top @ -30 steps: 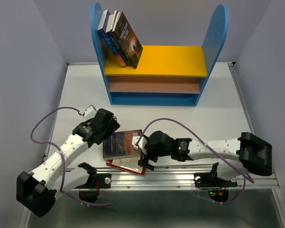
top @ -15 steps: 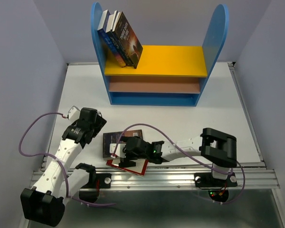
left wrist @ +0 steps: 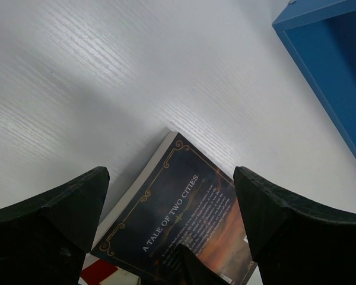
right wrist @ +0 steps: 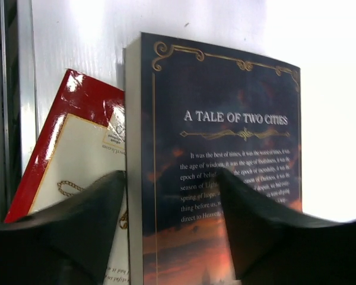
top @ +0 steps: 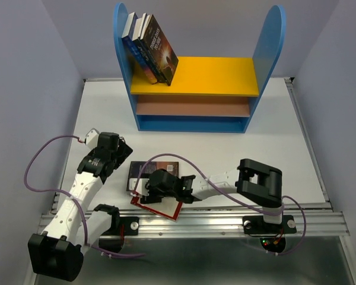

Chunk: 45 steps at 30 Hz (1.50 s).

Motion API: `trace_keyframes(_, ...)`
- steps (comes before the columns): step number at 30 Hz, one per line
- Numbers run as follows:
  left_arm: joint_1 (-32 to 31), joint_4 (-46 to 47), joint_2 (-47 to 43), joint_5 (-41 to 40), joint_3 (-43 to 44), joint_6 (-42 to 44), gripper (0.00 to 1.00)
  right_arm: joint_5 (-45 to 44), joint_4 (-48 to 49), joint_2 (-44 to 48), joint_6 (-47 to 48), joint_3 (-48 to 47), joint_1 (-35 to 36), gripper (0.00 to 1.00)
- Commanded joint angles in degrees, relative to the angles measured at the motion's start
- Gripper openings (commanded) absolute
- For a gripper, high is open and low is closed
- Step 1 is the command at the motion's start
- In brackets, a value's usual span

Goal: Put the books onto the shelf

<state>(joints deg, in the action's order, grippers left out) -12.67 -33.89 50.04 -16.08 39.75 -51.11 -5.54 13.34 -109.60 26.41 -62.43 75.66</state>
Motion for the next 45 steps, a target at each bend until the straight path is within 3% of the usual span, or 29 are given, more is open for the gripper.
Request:
trace_keyframes(1,0.5,1.3,-0.3,-0.4,0.4,2.2,0.99,1.3,-3.7,-1.8,-1.9,-2.1,-2.6,0.50)
trace_keyframes(10,0.8,2.2,0.7,0.4,0.8,3.6,0.99,3.0,-5.6,-0.4,-4.6,-3.4,-5.7,0.01)
trace_keyframes(28,0.8,10.9,0.6,13.5,-7.4,4.0,0.99,-13.4,6.2,6.2,-10.2,3.4,-6.2,0.01)
trace_keyframes(43,0.7,23.2,4.6,24.8,-11.6,3.3,0.99,-16.6,12.5,7.8,-7.2,6.4,-6.2,0.01)
trace_keyframes(45,0.7,24.6,5.8,25.4,-11.3,3.5,0.94,-16.1,12.3,7.8,-7.4,6.4,-6.2,0.01)
